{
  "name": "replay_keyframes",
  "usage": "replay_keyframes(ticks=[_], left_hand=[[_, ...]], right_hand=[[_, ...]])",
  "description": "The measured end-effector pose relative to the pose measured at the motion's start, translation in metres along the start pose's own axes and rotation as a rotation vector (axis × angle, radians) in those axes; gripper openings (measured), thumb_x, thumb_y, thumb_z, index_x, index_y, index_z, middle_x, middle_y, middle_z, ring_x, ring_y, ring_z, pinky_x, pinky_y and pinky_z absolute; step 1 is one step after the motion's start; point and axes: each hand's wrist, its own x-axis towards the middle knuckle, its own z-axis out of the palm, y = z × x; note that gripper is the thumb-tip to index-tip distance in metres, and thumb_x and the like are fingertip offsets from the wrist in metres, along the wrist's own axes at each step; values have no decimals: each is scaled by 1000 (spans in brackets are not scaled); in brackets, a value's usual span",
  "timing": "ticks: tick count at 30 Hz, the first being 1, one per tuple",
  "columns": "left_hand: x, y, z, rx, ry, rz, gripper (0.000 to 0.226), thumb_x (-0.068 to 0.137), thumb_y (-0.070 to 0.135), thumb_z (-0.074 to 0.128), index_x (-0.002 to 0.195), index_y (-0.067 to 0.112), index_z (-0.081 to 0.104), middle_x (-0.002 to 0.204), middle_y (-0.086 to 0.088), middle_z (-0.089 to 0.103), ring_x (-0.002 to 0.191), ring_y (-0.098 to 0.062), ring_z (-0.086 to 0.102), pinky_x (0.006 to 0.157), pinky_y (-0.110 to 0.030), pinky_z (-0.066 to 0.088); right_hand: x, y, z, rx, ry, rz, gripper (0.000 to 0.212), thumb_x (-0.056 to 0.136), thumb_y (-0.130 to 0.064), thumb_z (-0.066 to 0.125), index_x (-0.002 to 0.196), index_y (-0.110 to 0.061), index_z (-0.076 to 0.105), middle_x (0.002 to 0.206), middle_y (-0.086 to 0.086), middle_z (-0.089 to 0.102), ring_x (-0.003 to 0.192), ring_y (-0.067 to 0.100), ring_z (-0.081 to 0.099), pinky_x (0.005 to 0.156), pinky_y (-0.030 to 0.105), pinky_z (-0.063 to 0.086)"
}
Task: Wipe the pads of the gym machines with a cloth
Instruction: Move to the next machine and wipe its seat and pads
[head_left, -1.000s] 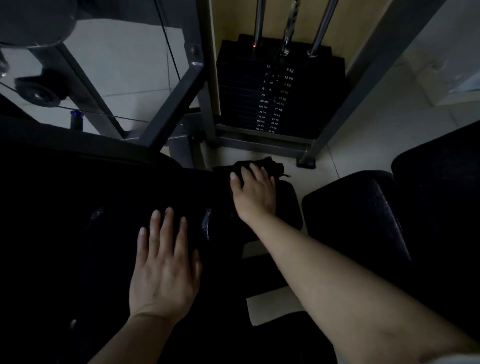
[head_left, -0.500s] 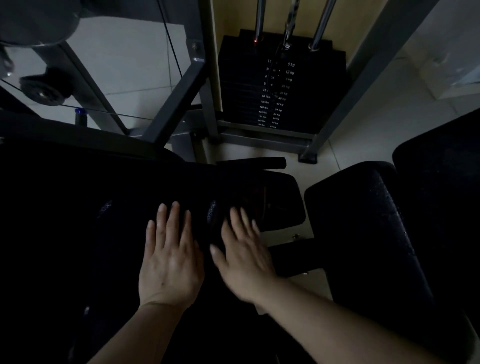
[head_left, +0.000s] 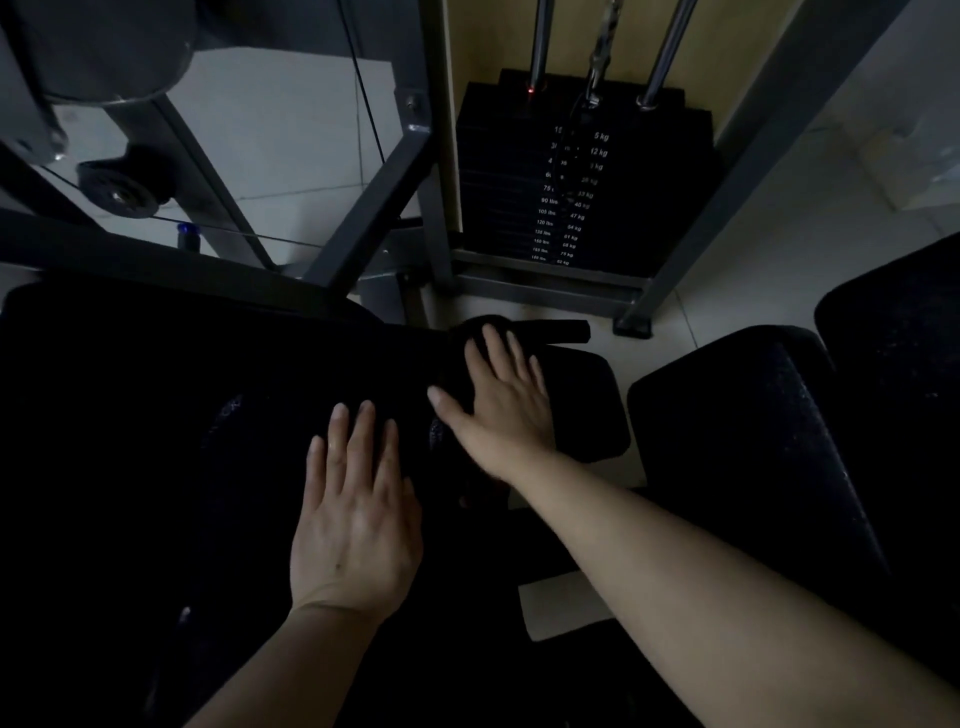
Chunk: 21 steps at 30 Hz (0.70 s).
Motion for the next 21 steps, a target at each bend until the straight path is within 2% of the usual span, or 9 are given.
replay_keyframes(ticks=[4,7,9,10,12,14,16,19,21], left_hand=[[-1,-1,-1,-2,-7,10,57,95,31,25,140,0,41,151,-21,29,144,-33,14,115,-46,11],[0,-1,0,-6,-10,3,58,94,32,25,139,-1,42,151,-21,30,144,-33,14,114,-47,13],[-1,-2,0,-1,-18,2,59,95,33,24,140,0,42,151,-20,30,144,-33,15,114,-48,14],[0,-2,0,0,-15,5,59,94,32,24,140,0,42,151,-20,30,144,-33,15,114,-48,14],[-1,-2,1,-4,-15,8,58,94,31,26,140,0,42,151,-20,30,144,-33,15,114,-48,14],[-1,-2,1,-8,-14,7,58,94,32,27,140,0,42,151,-20,29,144,-33,15,114,-47,13],[0,-2,1,4,-11,3,57,94,32,26,139,0,42,151,-20,30,144,-32,15,115,-46,11],[0,-1,1,16,-9,-2,57,95,32,25,140,1,41,152,-19,29,145,-32,13,115,-44,9],[-1,-1,1,18,-21,-5,57,95,33,25,140,2,41,152,-18,28,145,-31,12,116,-44,8]], right_hand=[[-39,-8,12,-5,3,-41,85,80,-70,10,150,-23,19,160,1,-3,147,20,-7,118,38,-5],[-25,-10,12,89,157,7,77,80,-65,24,135,-14,41,148,12,30,134,30,32,113,45,22],[-13,-15,9,115,288,51,67,81,-61,36,125,-12,43,136,12,41,121,30,46,107,50,31],[-9,-19,9,87,306,52,67,82,-61,36,129,-13,39,139,12,38,125,29,44,108,53,28],[-7,-20,11,11,221,22,74,88,-62,30,147,-19,21,156,8,15,144,24,16,115,54,7],[5,-13,11,15,96,17,69,94,-58,27,152,-27,6,160,-1,-5,147,19,-8,117,48,-5],[22,-10,7,5,64,46,63,96,-55,26,152,-31,9,161,-2,2,147,20,-5,118,46,-3],[42,-10,1,23,76,104,54,96,-54,27,145,-32,30,152,-1,31,143,21,18,118,45,5],[35,-11,1,19,108,95,53,96,-53,28,145,-31,32,150,0,33,141,21,20,118,43,6]])
